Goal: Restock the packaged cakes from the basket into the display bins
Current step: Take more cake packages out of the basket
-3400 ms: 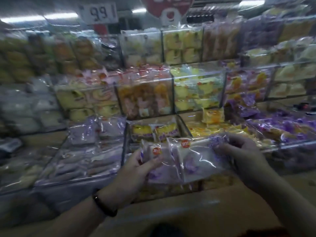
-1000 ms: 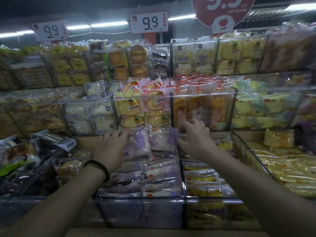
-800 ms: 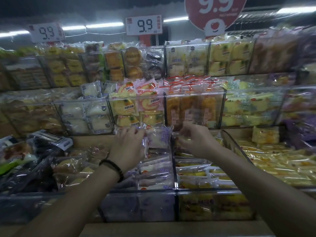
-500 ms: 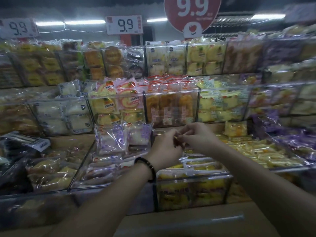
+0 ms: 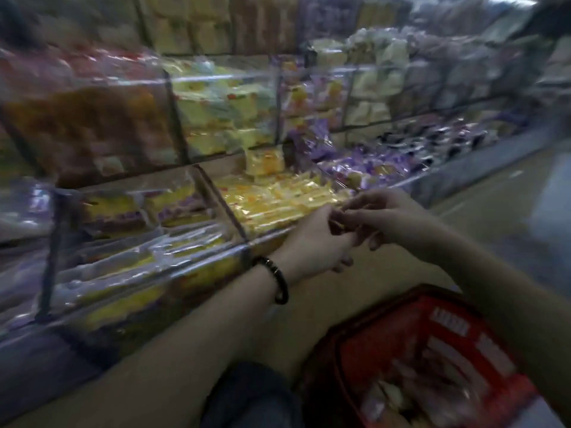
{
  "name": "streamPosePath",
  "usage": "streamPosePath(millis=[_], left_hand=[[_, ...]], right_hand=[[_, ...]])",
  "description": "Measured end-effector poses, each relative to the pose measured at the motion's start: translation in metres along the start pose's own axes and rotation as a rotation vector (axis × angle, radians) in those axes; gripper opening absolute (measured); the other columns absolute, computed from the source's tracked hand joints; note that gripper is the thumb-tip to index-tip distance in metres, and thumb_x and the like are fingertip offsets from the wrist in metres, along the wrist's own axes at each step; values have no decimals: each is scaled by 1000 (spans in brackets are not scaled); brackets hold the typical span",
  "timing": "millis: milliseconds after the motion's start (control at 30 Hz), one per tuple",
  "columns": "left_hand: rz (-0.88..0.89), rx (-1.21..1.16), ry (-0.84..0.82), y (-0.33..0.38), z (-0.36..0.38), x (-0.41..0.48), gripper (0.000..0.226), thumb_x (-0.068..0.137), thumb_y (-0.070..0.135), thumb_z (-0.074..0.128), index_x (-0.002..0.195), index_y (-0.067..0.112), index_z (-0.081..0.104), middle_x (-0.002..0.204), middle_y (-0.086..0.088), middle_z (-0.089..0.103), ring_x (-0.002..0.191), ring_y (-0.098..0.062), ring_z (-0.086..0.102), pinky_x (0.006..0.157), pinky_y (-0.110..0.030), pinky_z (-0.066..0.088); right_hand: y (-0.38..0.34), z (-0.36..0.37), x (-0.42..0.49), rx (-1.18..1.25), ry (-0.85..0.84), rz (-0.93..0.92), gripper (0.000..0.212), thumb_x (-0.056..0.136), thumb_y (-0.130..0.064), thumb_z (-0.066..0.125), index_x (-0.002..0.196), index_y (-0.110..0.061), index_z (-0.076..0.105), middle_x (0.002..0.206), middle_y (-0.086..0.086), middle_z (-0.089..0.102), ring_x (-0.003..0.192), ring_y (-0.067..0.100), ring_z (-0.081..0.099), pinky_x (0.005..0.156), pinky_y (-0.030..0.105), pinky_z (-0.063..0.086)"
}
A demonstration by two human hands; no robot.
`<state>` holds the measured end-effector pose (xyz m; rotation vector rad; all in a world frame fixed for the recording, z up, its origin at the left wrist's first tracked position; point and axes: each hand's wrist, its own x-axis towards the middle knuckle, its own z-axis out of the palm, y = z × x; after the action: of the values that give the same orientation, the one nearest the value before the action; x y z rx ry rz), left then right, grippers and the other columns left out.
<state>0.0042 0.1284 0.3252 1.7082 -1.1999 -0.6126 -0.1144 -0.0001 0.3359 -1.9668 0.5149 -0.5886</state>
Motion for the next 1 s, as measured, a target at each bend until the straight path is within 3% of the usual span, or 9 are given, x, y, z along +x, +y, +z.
streamPosePath(millis=[67, 133, 300, 400, 500, 567, 733, 867, 1000], left_hand=[[-21, 59, -144, -13, 41, 11, 32, 97, 38, 71, 116, 18, 55, 102, -9, 73, 78, -25, 77, 65, -39, 62], [-49, 103, -253, -31, 78, 24, 36, 97, 39, 71, 118, 14, 56, 104, -14, 74, 84, -30, 77, 67, -42, 62], [-164, 206, -461, -100, 157, 70, 13, 102, 29, 65, 105, 17, 60, 106, -16, 72, 78, -22, 73, 64, -39, 62], [-272, 265, -568, -145, 195, 92, 19, 103, 31, 63, 113, 15, 62, 109, -13, 72, 80, -22, 71, 60, -33, 57], [-337, 344, -645, -190, 228, 105, 15, 99, 29, 63, 101, 15, 68, 89, -8, 68, 75, -24, 66, 60, -33, 53], [-373, 382, -698, -217, 249, 109, 15, 96, 18, 59, 90, 12, 72, 77, -8, 65, 67, -24, 62, 52, -28, 49], [-364, 527, -798, -266, 285, 116, 32, 100, 25, 60, 69, 16, 62, 60, 5, 57, 42, -4, 49, 35, -13, 34], [-349, 538, -832, -282, 305, 120, 9, 99, 21, 67, 103, 14, 72, 84, -4, 65, 56, -5, 53, 32, -11, 34], [-340, 565, -847, -298, 324, 126, 31, 98, 29, 70, 123, 11, 68, 107, -9, 69, 80, -18, 68, 39, -14, 40]], right_hand=[[47, -21, -16, -33, 39, 95, 14, 97, -16, 73, 107, -6, 74, 94, 23, 76, 69, 25, 68, 52, 31, 49], [94, -38, -29, -60, 63, 206, 13, 99, -17, 71, 108, -8, 72, 92, 17, 76, 67, 23, 69, 52, 31, 47], [194, -64, -64, -203, 81, 431, 13, 102, -28, 68, 105, -18, 74, 93, 8, 79, 74, 24, 75, 58, 36, 56], [241, -70, -78, -266, 71, 536, 14, 102, -28, 67, 107, -18, 74, 92, 4, 78, 82, 30, 76, 61, 40, 60], [290, -68, -82, -322, 33, 592, 15, 100, -25, 69, 106, -13, 76, 90, 5, 77, 73, 23, 72, 55, 34, 56], [320, -63, -83, -358, -12, 625, 15, 98, -25, 72, 101, -13, 78, 88, 4, 76, 70, 16, 68, 58, 28, 53], [393, -51, -81, -521, -255, 749, 20, 91, -35, 78, 92, -15, 76, 81, 2, 73, 76, 19, 69, 66, 29, 53], [437, -48, -85, -763, -454, 830, 46, 85, -35, 83, 121, -11, 71, 121, 10, 71, 115, 30, 67, 82, 27, 48], [477, -42, -87, -871, -521, 906, 65, 74, -40, 92, 127, -9, 68, 129, 14, 71, 119, 31, 68, 94, 33, 54]])
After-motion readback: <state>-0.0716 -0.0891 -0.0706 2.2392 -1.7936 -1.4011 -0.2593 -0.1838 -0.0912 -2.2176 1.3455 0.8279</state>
